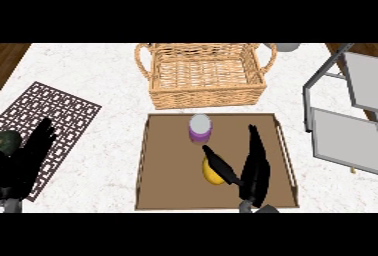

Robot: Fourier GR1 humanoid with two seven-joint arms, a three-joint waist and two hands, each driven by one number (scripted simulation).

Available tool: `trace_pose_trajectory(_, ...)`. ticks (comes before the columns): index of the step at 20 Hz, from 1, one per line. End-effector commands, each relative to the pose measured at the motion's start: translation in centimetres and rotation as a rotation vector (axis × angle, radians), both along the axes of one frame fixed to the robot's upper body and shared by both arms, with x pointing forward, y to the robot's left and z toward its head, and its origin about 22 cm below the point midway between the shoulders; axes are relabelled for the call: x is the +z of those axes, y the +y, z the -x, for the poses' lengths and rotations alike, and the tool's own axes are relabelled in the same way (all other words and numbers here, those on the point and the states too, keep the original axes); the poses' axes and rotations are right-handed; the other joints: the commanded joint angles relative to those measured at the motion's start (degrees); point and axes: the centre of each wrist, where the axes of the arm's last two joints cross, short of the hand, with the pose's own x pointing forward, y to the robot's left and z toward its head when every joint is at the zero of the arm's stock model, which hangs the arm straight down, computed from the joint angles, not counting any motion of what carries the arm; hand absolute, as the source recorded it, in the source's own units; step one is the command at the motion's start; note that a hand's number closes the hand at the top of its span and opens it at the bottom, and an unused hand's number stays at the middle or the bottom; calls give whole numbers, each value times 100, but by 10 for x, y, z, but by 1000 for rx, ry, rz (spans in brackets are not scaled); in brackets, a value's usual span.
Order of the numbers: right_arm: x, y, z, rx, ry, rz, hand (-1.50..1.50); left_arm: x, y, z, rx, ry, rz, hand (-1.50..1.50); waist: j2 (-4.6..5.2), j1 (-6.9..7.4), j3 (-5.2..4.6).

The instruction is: Pick the lemon from the tray and place it in the tiered shelf

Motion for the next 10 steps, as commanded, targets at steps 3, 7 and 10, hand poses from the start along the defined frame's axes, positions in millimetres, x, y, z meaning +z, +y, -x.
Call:
trace_pose_trajectory(3, -15, 7, 9, 109, 373, 204, -150, 3, -4, -4, -18, -7, 5, 0, 38, 61, 4)
trace_pose_trajectory(7, 9, 25, -3, 134, 519, 326, -150, 6, 5, -2, -19, -6, -9, 0, 14, 107, 18)
trace_pose_trajectory(10, 37, 48, -9, 120, 585, 421, -150, 6, -5, -7, -21, -17, 0, 0, 17, 70, 40)
